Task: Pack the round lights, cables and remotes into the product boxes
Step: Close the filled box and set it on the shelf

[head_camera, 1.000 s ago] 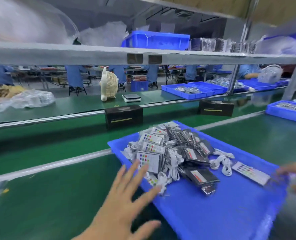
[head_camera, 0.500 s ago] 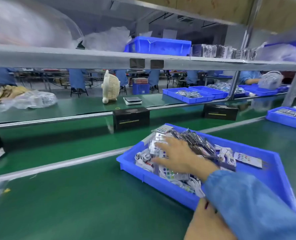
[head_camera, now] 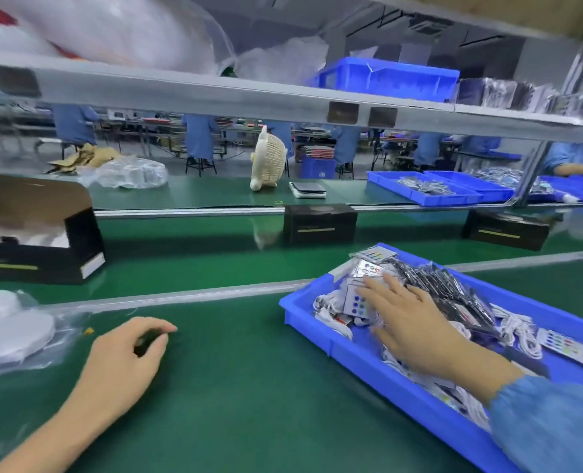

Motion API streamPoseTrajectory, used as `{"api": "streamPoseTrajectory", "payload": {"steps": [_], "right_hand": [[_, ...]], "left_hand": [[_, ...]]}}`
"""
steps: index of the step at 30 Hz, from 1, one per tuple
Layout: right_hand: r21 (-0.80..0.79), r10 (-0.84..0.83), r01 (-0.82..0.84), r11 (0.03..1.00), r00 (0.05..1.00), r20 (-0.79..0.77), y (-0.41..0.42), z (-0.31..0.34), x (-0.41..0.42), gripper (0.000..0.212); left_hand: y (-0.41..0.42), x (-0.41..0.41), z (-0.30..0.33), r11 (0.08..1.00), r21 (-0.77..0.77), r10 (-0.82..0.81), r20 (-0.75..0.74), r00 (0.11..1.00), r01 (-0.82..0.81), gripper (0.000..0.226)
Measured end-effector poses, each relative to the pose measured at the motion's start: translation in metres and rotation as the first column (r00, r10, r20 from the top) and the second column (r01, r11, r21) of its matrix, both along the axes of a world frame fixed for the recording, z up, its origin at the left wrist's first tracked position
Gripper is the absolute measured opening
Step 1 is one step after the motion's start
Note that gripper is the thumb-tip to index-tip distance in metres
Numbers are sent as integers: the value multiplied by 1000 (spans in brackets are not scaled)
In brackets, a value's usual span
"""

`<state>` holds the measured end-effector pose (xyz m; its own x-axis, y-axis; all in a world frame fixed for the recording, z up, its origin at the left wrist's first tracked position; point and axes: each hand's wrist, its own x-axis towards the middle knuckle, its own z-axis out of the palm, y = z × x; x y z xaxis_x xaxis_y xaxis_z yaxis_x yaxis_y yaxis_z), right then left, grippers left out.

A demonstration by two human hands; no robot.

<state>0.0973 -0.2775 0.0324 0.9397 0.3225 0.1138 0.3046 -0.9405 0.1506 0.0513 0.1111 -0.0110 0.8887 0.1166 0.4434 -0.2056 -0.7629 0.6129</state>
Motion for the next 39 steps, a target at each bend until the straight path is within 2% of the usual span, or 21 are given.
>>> {"api": "streamPoseTrajectory", "payload": {"steps": [1,4,7,10,11,13,15,17,18,19,21,22,25,26,28,30,31,33,35,37,39], "right_hand": [[-47,-45,45,998,999,-11,0,-4,0,65],[-63,-111,111,992,994,2,1,-11,1,66],[81,-47,50,996,998,-29,0,-6,4,54],[215,18,5,977,994,-106,-2,7,4,58],[228,18,8,974,993,-114,-1,8,3,57],[140,-9,16,990,999,-48,4,3,0,51],[94,42,-55,994,990,135,11,-1,-4,37],[213,137,-209,954,941,311,17,8,-13,29],[233,183,-255,938,939,291,23,14,-20,37],[215,214,-247,945,963,162,30,15,-26,44],[111,234,-223,968,967,-101,41,0,-34,59],[45,207,-202,978,966,-157,46,-6,-36,67],[-17,167,-171,985,974,-150,53,-10,-35,79],[-13,170,-173,985,977,-126,51,-9,-33,78],[2,183,-184,983,980,-81,44,-12,-29,75],[-6,176,-177,984,982,-66,38,-14,-21,73],[-16,159,-160,987,985,-63,35,-14,-16,72],[-16,121,-122,992,991,-66,27,-12,-4,68],[16,85,-83,996,990,-113,17,-3,8,57],[212,50,-25,977,992,-113,2,13,22,36],[332,-99,81,940,994,36,-23,29,41,28]], "left_hand": [[5,1,-3,1000,-14,0,-77,997,-1,35],[4,-1,-8,991,128,-29,-126,992,45,26],[-2,-1,-18,946,292,-108,-119,987,139,17],[3,12,-22,953,285,-76,-95,993,100,25],[7,19,-21,954,293,-35,-94,995,61,28],[21,40,-12,912,406,74,-24,997,-58,38],[47,68,5,803,550,210,102,972,-231,55],[84,99,27,712,555,370,223,902,-430,73],[103,112,36,671,550,450,230,863,-497,78],[122,126,41,629,584,508,191,840,-513,80],[148,148,41,537,745,551,44,833,-395,71],[155,159,39,491,808,544,8,839,-326,63],[168,184,29,471,838,480,18,877,-275,47],[170,191,27,523,812,449,-4,894,-258,40],[175,199,30,709,669,371,-87,924,-222,25],[173,196,36,844,518,235,-119,965,-142,28],[164,191,41,863,498,165,-111,980,-89,30],[132,175,55,879,475,-5,-84,996,45,18],[94,155,70,878,440,-181,-59,982,189,21],[54,129,85,845,451,-311,-23,950,288,32],[13,100,91,771,492,-455,-19,890,404,38]]}}
